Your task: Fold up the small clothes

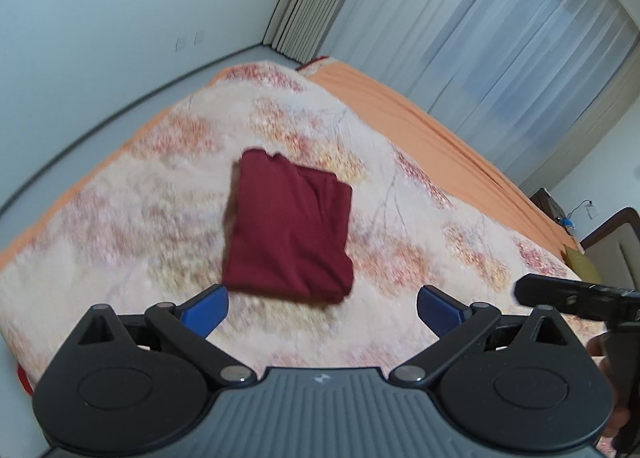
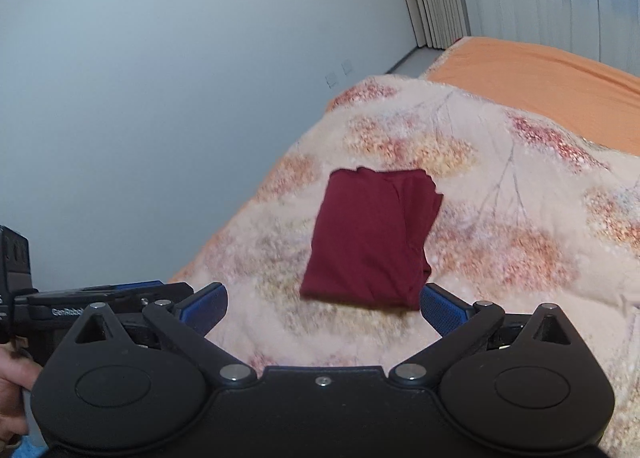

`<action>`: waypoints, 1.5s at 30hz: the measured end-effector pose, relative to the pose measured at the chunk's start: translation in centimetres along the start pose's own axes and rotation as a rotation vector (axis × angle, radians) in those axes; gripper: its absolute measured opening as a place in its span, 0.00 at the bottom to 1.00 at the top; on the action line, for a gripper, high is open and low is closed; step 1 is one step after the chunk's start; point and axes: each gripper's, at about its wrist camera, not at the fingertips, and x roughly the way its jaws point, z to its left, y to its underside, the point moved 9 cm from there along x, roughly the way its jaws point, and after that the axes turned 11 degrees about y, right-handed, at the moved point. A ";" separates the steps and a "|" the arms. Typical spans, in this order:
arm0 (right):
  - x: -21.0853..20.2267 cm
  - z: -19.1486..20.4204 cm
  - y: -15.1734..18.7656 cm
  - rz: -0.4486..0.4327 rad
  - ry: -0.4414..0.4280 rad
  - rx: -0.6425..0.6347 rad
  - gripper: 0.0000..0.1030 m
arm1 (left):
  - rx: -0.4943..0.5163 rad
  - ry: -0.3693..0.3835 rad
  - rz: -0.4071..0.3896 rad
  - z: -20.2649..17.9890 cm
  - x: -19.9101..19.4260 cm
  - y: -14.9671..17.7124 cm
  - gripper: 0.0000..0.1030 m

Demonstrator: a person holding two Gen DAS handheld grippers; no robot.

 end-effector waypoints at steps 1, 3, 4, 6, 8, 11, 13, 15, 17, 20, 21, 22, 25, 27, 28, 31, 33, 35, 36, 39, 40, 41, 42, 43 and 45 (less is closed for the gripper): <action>0.0 0.0 0.4 0.003 0.007 -0.008 0.99 | -0.008 0.006 0.004 -0.2 0.0 0.4 0.99; 0.0 -0.1 1.2 0.007 0.022 -0.014 0.99 | -0.005 -0.003 0.011 -0.4 0.0 1.2 0.99; 0.0 -0.1 1.6 0.015 0.023 -0.016 0.99 | 0.000 -0.015 0.016 -0.5 0.1 1.4 0.99; 0.0 -0.1 2.1 0.024 0.020 -0.011 0.99 | 0.024 -0.041 0.015 -0.8 0.0 1.7 0.99; -0.2 -0.1 2.3 0.025 0.014 -0.014 0.99 | 0.062 -0.084 0.007 -1.3 0.0 1.8 0.99; -0.5 -0.3 2.1 0.017 0.013 -0.012 0.99 | 0.117 -0.133 -0.024 -2.0 -0.4 1.4 0.99; -0.7 -0.4 1.9 0.011 0.009 -0.004 0.99 | 0.134 -0.140 -0.036 -2.6 -0.6 1.1 0.99; -0.9 -0.5 1.7 0.005 0.006 0.000 0.99 | 0.134 -0.135 -0.039 -2.9 -0.5 1.0 0.99; -1.1 -0.6 1.5 -0.001 0.006 0.002 0.99 | 0.130 -0.107 -0.045 -3.3 -0.6 1.0 0.99; -1.5 -0.8 1.1 -0.013 0.008 0.009 0.99 | 0.132 -0.099 -0.056 -3.6 -0.7 0.9 0.99; -1.6 -0.9 1.0 -0.018 0.008 0.012 0.99 | 0.135 -0.105 -0.057 -3.7 -0.8 0.9 1.00; -1.7 -1.0 0.8 -0.022 0.008 0.014 0.99 | 0.141 -0.126 -0.064 -3.7 -0.9 0.9 1.00; -2.0 -1.2 0.6 -0.030 0.010 0.019 0.99 | 0.176 -0.172 -0.074 -4.0 -1.2 0.7 1.00; -2.0 -1.3 0.6 -0.030 0.011 0.018 0.99 | 0.167 -0.159 -0.069 -4.1 -1.3 0.7 1.00; -2.0 -1.3 0.6 -0.029 0.011 0.017 0.99 | 0.161 -0.141 -0.068 -4.1 -1.3 0.8 1.00; -2.0 -1.1 0.8 -0.027 0.010 0.014 0.99 | 0.137 -0.104 -0.071 -4.1 -1.5 0.9 1.00; -1.9 -1.0 0.9 -0.024 0.011 0.012 0.99 | 0.138 -0.109 -0.074 -4.1 -1.6 0.9 1.00; -1.9 -0.9 0.9 -0.023 0.012 0.008 0.99 | 0.144 -0.121 -0.076 -4.1 -1.7 0.8 1.00; -1.9 -0.9 0.9 -0.024 0.012 0.009 0.99 | 0.141 -0.123 -0.075 -4.0 -1.7 0.8 1.00; -1.8 -0.9 0.9 -0.024 0.012 0.010 0.99 | 0.127 -0.118 -0.076 -3.9 -1.9 0.8 1.00; -1.8 -0.8 0.9 -0.024 0.012 0.009 0.99 | 0.123 -0.116 -0.077 -3.8 -1.9 0.8 1.00; -1.8 -0.9 0.9 -0.024 0.011 0.009 0.99 | 0.123 -0.116 -0.078 -3.8 -1.9 0.7 1.00; -1.8 -0.8 0.9 -0.024 0.011 0.008 0.99 | 0.124 -0.118 -0.079 -3.8 -2.0 0.7 1.00; -1.8 -0.8 0.9 -0.024 0.010 0.008 0.99 | 0.125 -0.120 -0.079 -3.7 -2.1 0.7 1.00; -1.8 -0.7 1.0 -0.023 0.009 0.007 0.99 | 0.125 -0.122 -0.081 -3.7 -2.1 0.6 1.00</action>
